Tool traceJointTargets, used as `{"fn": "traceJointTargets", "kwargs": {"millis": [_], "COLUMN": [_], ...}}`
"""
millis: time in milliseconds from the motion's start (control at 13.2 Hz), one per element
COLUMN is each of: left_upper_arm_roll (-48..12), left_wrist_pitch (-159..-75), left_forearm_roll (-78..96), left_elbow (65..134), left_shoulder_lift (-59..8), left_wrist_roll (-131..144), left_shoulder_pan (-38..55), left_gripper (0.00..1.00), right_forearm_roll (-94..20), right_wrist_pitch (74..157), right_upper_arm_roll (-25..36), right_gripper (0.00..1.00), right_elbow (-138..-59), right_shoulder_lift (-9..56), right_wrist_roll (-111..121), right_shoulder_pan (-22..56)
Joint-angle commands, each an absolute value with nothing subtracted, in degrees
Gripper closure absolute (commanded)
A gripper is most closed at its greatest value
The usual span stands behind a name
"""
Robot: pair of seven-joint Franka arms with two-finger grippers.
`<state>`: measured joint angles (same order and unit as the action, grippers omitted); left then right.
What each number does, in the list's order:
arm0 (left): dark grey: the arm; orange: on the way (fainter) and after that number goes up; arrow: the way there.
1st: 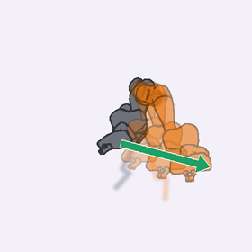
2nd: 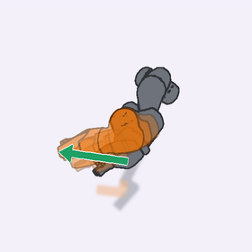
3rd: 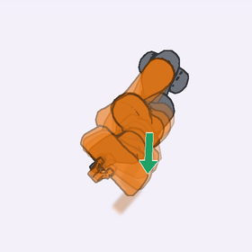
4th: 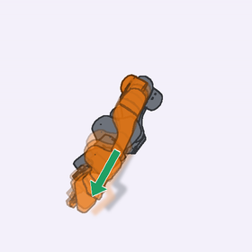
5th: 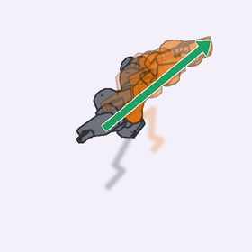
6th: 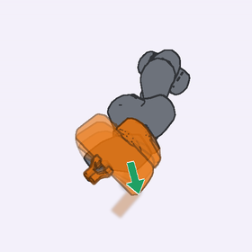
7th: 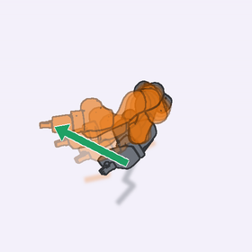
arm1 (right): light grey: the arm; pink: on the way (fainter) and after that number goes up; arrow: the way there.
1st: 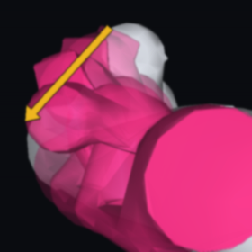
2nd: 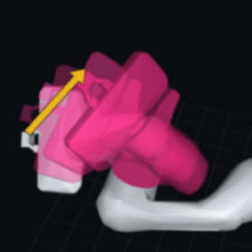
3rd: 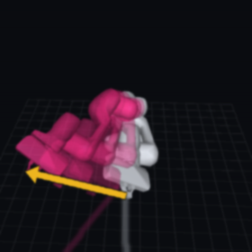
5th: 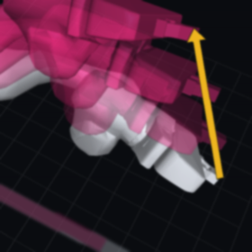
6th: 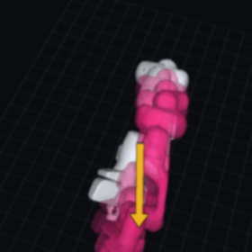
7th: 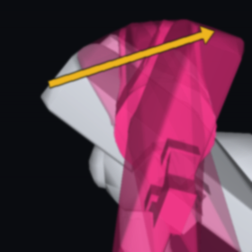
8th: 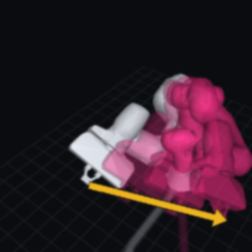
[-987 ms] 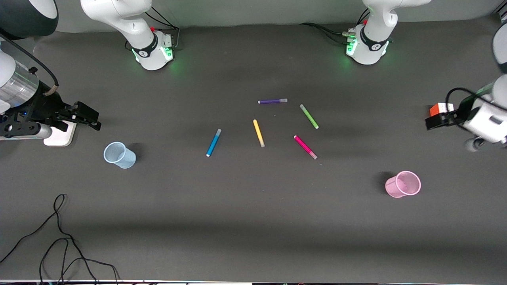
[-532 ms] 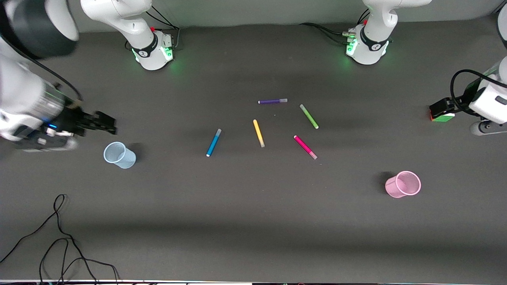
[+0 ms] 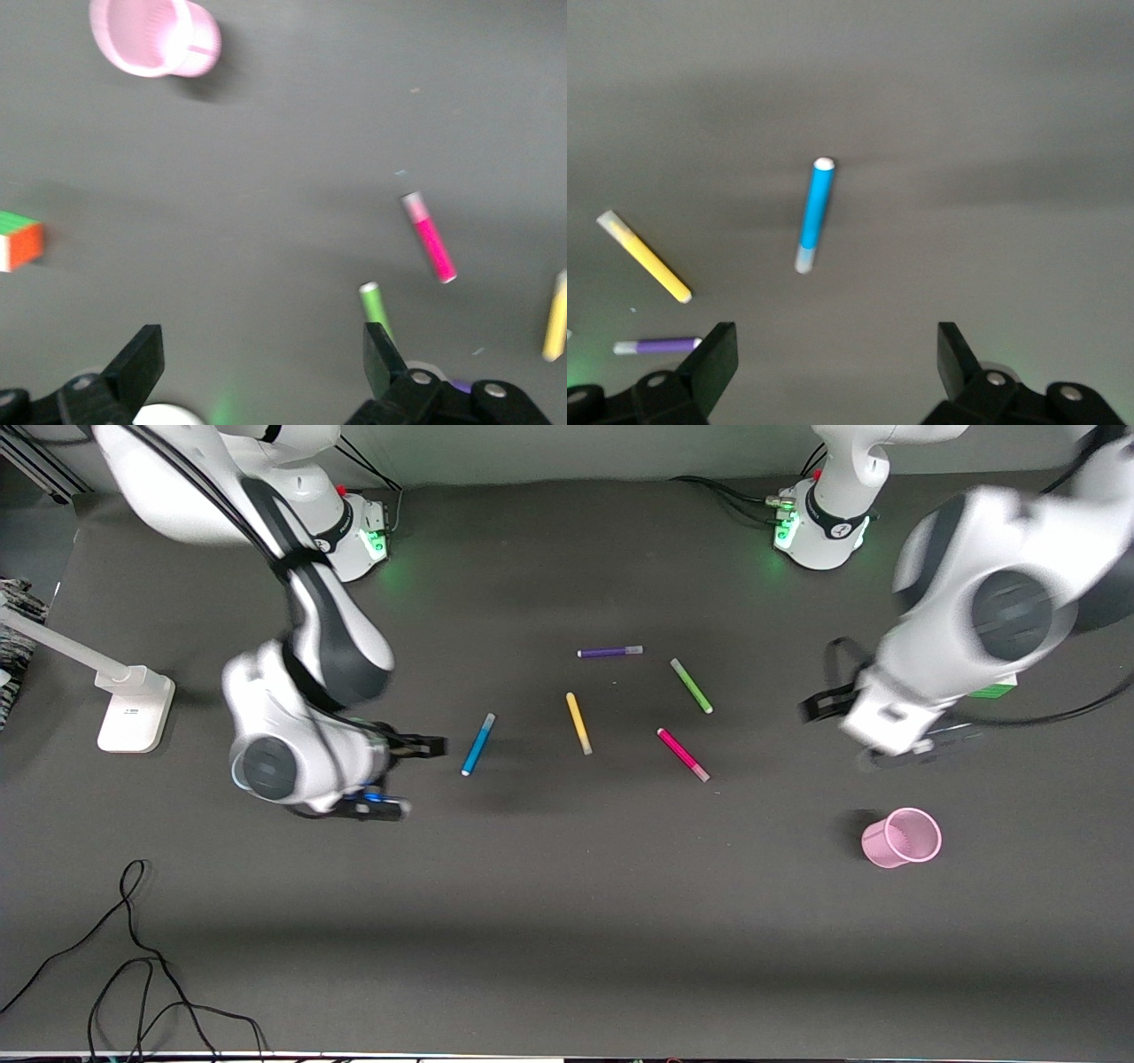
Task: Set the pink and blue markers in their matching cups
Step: 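Grasp the blue marker with the right gripper while the left gripper grasps the pink marker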
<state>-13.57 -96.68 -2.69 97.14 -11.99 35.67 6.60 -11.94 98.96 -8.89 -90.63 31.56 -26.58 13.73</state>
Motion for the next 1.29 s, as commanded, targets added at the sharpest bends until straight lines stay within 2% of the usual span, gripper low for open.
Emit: {"fn": "traceJointTargets", "kwargs": {"millis": [0, 304, 380, 608, 684, 835, 911, 987, 1215], "left_upper_arm_roll": [-16.51, -17.05, -17.05, -17.05, -17.05, -17.05, -17.05, -17.14, -17.05], "left_wrist_pitch": [-102.81, -113.27, -115.29, -118.30, -118.91, -119.61, -122.23, -125.04, -128.23], "left_forearm_roll": [-2.37, -2.29, -1.85, -0.71, 0.34, 1.76, 1.84, 1.93, 1.93], "left_elbow": [95.36, 95.71, 96.06, 96.85, 97.73, 98.87, 100.97, 103.34, 106.08], "left_shoulder_lift": [-21.24, -33.55, -34.79, -37.79, -37.62, -37.70, -37.36, -37.09, -37.09], "left_wrist_roll": [46.37, 63.87, 65.72, 71.35, 72.06, 72.16, 72.16, 72.16, 72.16], "left_shoulder_pan": [6.68, 12.82, 13.44, 16.16, 16.17, 16.70, 16.79, 16.79, 16.87], "left_gripper": [0.00, 0.02, 0.03, 0.08, 0.09, 0.27, 0.30, 0.30, 0.39], "right_forearm_roll": [-15.20, -21.51, -21.62, -21.53, -21.53, -21.45, -21.27, -21.27, -21.18], "right_wrist_pitch": [102.12, 107.39, 108.45, 109.42, 109.86, 110.13, 110.13, 110.21, 110.13], "right_upper_arm_roll": [-9.32, -9.14, -9.14, -9.23, -9.23, -9.14, -9.05, -8.97, -8.79], "right_gripper": [0.00, 0.03, 0.06, 0.29, 0.44, 0.78, 0.90, 0.96, 1.00], "right_elbow": [-88.42, -87.72, -87.71, -87.89, -87.89, -87.98, -87.98, -87.98, -87.63], "right_shoulder_lift": [39.70, 46.39, 46.67, 47.37, 47.63, 47.72, 47.72, 47.81, 47.99], "right_wrist_roll": [-29.27, -31.46, -32.94, -33.75, -33.75, -33.49, -33.23, -33.14, -33.05], "right_shoulder_pan": [13.54, 13.36, 13.53, 13.62, 13.62, 13.62, 13.62, 13.62, 13.45]}}
